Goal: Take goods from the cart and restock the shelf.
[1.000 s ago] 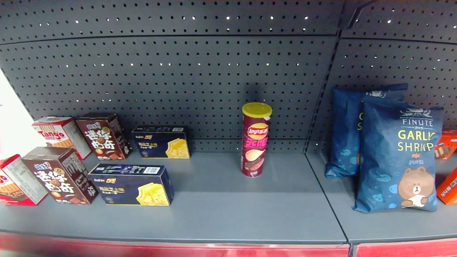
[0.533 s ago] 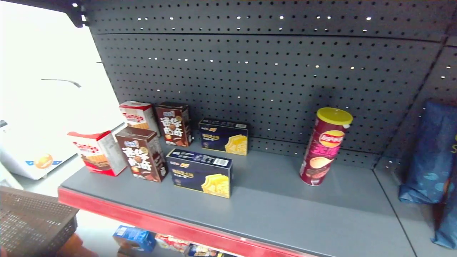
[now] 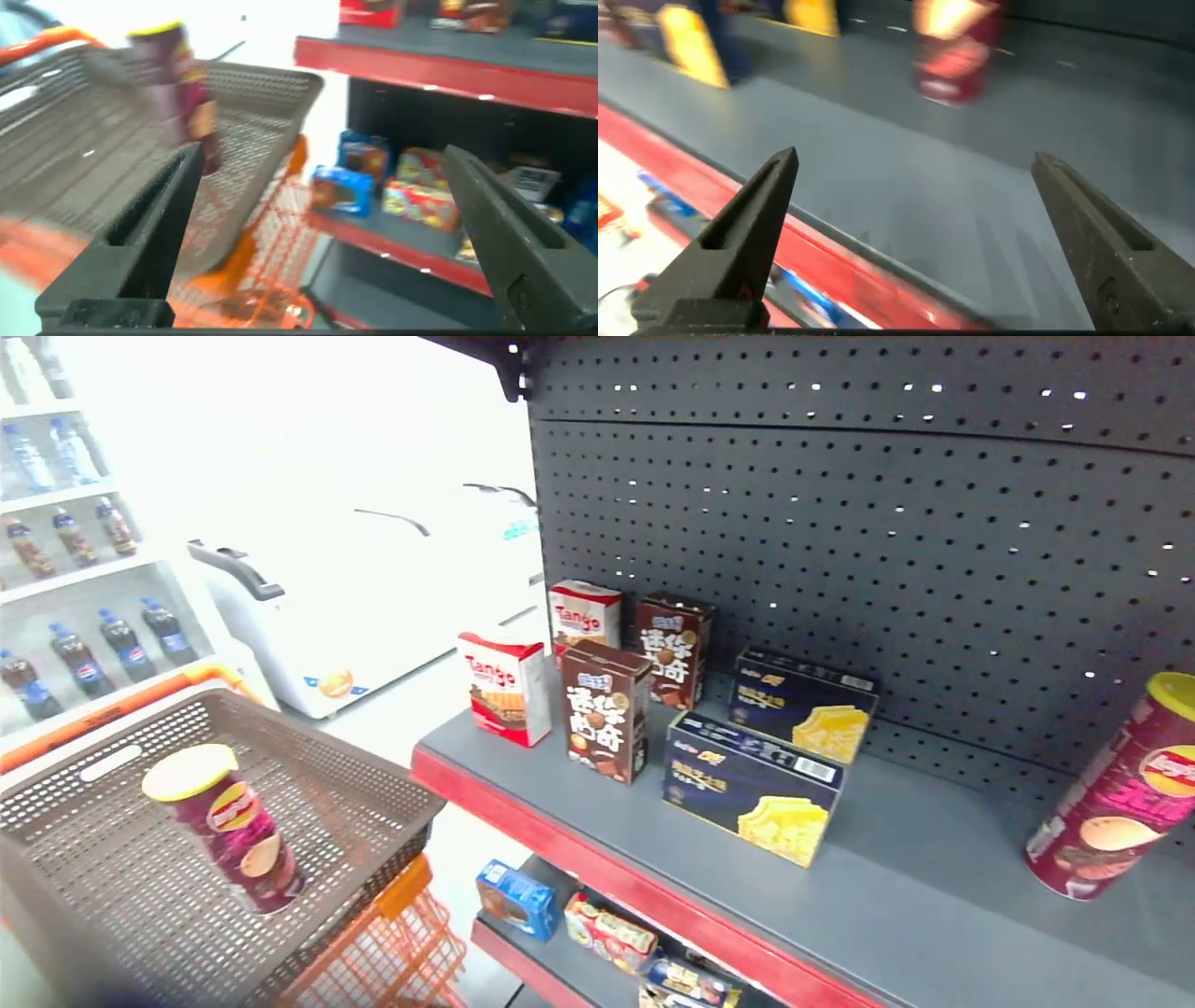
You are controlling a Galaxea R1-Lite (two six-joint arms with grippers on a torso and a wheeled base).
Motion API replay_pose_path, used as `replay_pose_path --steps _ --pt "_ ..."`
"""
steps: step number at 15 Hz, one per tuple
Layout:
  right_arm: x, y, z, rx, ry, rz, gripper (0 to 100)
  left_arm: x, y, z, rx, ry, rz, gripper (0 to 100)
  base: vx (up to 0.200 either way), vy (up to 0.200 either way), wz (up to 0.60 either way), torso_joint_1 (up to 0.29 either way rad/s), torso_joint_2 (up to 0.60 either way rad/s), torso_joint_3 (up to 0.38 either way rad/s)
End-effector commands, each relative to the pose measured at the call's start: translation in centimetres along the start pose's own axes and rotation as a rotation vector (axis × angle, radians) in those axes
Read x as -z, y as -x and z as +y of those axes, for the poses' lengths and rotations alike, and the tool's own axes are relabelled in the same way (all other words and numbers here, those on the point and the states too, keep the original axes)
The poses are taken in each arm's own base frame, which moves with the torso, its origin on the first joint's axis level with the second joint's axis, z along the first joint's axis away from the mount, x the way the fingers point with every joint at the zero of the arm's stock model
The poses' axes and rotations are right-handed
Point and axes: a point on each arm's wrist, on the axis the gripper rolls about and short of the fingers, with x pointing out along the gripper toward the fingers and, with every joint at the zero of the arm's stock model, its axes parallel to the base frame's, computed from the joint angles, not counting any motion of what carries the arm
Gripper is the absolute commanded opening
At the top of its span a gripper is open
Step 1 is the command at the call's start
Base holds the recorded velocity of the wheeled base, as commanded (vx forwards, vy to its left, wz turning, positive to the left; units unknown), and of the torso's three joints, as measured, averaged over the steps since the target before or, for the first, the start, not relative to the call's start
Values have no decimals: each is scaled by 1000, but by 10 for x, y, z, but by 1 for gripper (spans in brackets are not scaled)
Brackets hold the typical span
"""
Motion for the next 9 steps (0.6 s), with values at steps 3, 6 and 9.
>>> replay_pose_path --steps 3,6,9 --pt "0 0 0 0 0 -1 100 0 0 0 1 0 1 100 0 0 600 5 2 2" --pt "0 0 0 1 -1 -1 100 0 0 0 1 -3 1 100 0 0 0 0 0 0" --pt "0 0 0 1 -1 -1 100 0 0 0 19 -29 2 100 0 0 0 0 0 0"
